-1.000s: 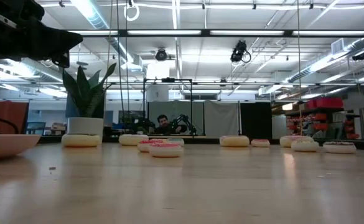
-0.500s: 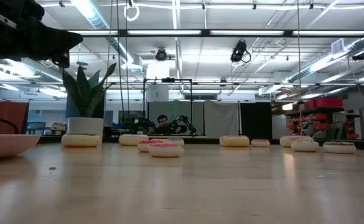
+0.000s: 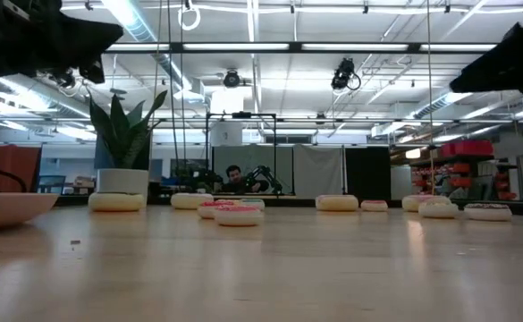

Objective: Pick & Place donuts
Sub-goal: Put the bottom small red donut on the light pink plate

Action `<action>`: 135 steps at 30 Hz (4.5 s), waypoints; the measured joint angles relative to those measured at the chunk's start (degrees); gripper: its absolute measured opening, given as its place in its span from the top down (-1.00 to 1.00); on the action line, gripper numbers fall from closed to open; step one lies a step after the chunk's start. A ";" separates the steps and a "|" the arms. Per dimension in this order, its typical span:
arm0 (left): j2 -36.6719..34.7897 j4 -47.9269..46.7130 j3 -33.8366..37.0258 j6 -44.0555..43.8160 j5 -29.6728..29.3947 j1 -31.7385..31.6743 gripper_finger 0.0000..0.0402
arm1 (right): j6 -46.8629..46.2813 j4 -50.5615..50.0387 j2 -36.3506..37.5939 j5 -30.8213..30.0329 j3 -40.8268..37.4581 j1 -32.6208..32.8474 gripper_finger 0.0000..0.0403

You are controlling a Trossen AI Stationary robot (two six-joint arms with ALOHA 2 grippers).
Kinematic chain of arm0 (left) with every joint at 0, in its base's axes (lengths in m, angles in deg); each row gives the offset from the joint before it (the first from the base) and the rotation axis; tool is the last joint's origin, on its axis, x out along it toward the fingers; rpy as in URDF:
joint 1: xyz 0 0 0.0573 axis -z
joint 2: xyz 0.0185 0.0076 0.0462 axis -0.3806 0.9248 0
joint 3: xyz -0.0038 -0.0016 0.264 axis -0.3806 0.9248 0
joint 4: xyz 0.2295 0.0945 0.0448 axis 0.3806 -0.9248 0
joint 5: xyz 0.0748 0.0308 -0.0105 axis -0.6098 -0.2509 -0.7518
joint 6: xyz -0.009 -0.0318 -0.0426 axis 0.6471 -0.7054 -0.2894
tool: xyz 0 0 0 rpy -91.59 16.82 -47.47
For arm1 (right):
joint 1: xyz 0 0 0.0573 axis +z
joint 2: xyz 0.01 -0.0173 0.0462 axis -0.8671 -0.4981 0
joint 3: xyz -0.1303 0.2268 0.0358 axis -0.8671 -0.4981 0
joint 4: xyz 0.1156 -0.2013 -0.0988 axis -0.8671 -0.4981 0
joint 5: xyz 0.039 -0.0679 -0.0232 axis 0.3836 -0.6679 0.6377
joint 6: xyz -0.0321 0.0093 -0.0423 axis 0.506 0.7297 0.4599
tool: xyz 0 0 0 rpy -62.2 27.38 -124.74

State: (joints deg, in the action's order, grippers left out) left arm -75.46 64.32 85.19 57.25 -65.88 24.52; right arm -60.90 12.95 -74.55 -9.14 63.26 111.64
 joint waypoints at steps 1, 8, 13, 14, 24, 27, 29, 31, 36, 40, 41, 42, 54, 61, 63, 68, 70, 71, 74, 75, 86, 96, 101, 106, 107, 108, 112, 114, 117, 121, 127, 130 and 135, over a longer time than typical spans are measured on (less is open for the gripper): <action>3.15 2.59 0.01 1.35 -0.55 0.68 0.96 | 0.12 1.63 -0.54 -0.84 -0.59 -0.54 0.23; 29.08 11.23 -5.41 4.77 -10.59 4.70 0.98 | 0.37 9.00 -5.24 -3.15 -2.11 -3.72 0.27; 46.27 3.03 -16.45 4.75 -17.19 6.06 0.96 | 2.38 11.95 -8.87 -4.59 -2.11 -4.75 0.30; 49.04 1.52 -18.82 4.30 -17.44 6.11 0.94 | 2.75 12.20 -9.42 -4.60 -2.13 -4.75 0.30; 64.30 -14.85 -35.30 -0.52 -19.72 5.64 0.61 | 2.78 14.39 -12.29 -4.54 -2.13 -4.11 0.30; 66.67 -17.75 -37.27 -3.24 -19.90 5.64 0.41 | 2.79 14.41 -12.29 -4.54 -2.13 -3.58 0.30; 68.06 -18.06 -37.39 -7.46 -20.58 5.64 0.28 | 2.80 14.39 -12.29 -4.56 -2.13 -3.25 0.30; 69.35 -18.93 -37.36 -11.93 -20.67 5.64 0.19 | 2.78 14.38 -12.29 -4.55 -2.13 -3.00 0.30; 73.41 -18.61 -37.36 -17.28 -21.45 7.30 0.07 | 2.54 14.27 -12.29 -4.56 -2.13 -2.47 0.30; 77.38 -16.73 -37.36 -16.12 -23.20 8.88 0.03 | 2.52 14.28 -12.29 -4.56 -2.13 -2.37 0.30; 78.36 -16.15 -37.36 -16.39 -23.17 8.86 0.01 | 2.52 14.29 -12.29 -4.56 -2.13 -2.37 0.30; 79.26 -15.93 -37.36 -16.83 -23.21 8.64 -0.02 | 2.52 14.29 -12.29 -4.56 -2.13 -2.37 0.30; 82.14 -14.45 -37.36 -16.92 -23.37 8.39 -0.56 | 2.34 14.29 -12.29 -4.56 -2.13 -2.37 0.30; 84.11 -12.31 -37.42 -18.36 -23.89 8.37 -0.59 | 2.30 14.28 -12.29 -4.54 -2.13 -2.37 0.30; 85.21 -10.00 -37.34 -18.35 -23.92 8.37 -0.59 | 2.12 14.28 -12.29 -4.46 -2.12 -2.37 0.30; 87.71 -6.73 -37.43 -18.35 -24.07 8.03 -0.59 | 1.62 13.96 -12.29 -4.12 -2.11 -2.37 0.30; 87.76 -7.25 -37.32 -18.85 -24.36 7.71 -0.59 | 1.50 13.96 -12.29 -4.05 -2.11 -2.37 0.30; 87.88 -6.90 -37.36 -19.22 -24.25 7.55 -0.59 | 1.48 13.94 -12.29 -3.99 -2.11 -2.37 0.30; 88.00 -7.19 -37.36 -19.80 -24.31 7.11 -0.59 | 1.47 13.91 -12.29 -3.97 -2.11 -2.37 0.30; 88.00 -7.17 -37.36 -19.82 -24.30 6.97 -0.59 | 1.47 13.93 -12.29 -3.97 -2.11 -2.37 0.30; 87.84 -6.71 -37.36 -19.81 -24.44 7.94 -0.59 | 1.49 13.88 -12.29 -3.99 -2.11 -2.37 0.30; 87.18 -8.67 -37.36 -21.31 -27.95 9.13 -0.58 | 1.51 13.83 -12.29 -4.06 -2.11 -2.37 0.30; 87.45 -9.64 -37.32 -22.43 -26.46 8.90 -0.58 | 1.52 13.85 -12.29 -4.08 -2.11 -2.37 0.30; 87.54 -9.65 -37.32 -22.59 -25.86 8.88 -0.58 | 1.50 13.87 -12.29 -4.08 -2.11 -2.37 0.30; 87.61 -9.74 -37.32 -22.52 -25.86 8.88 -0.58 | 1.45 13.87 -12.29 -4.08 -2.11 -2.37 0.30; 87.62 -9.78 -37.32 -22.48 -25.83 8.88 -0.58 | 1.45 13.89 -12.29 -4.08 -2.11 -2.37 0.30; 87.63 -9.67 -37.32 -22.37 -25.97 8.57 -0.49 | 1.39 14.17 -12.29 -4.06 -2.11 -2.37 0.30; 87.63 -9.66 -37.32 -22.30 -26.05 8.18 -0.42 | 1.36 14.24 -12.29 -4.01 -2.11 -2.37 0.30; 87.63 -9.54 -37.32 -22.28 -26.16 7.71 -0.32 | 1.30 14.26 -12.29 -3.93 -2.11 -2.37 0.30; 87.63 -9.17 -37.32 -22.13 -26.35 7.65 -0.21 | 1.30 14.26 -12.29 -3.49 -2.11 -2.39 0.30; 86.94 -9.23 -37.32 -20.99 -27.52 8.59 -0.11 | 1.32 14.31 -12.29 -3.49 -2.11 -2.39 0.30; 85.59 -9.38 -37.32 -19.73 -29.29 9.40 -0.09 | 1.32 14.30 -12.29 -3.49 -2.11 -2.39 0.30; 82.31 -10.73 -37.34 -18.22 -29.64 10.79 -0.08 | 1.32 14.31 -12.29 -3.49 -2.11 -2.39 0.30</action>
State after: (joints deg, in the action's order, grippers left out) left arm 6.85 53.59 47.85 39.03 -95.52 35.31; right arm -59.58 27.26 -86.83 -12.63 61.16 109.25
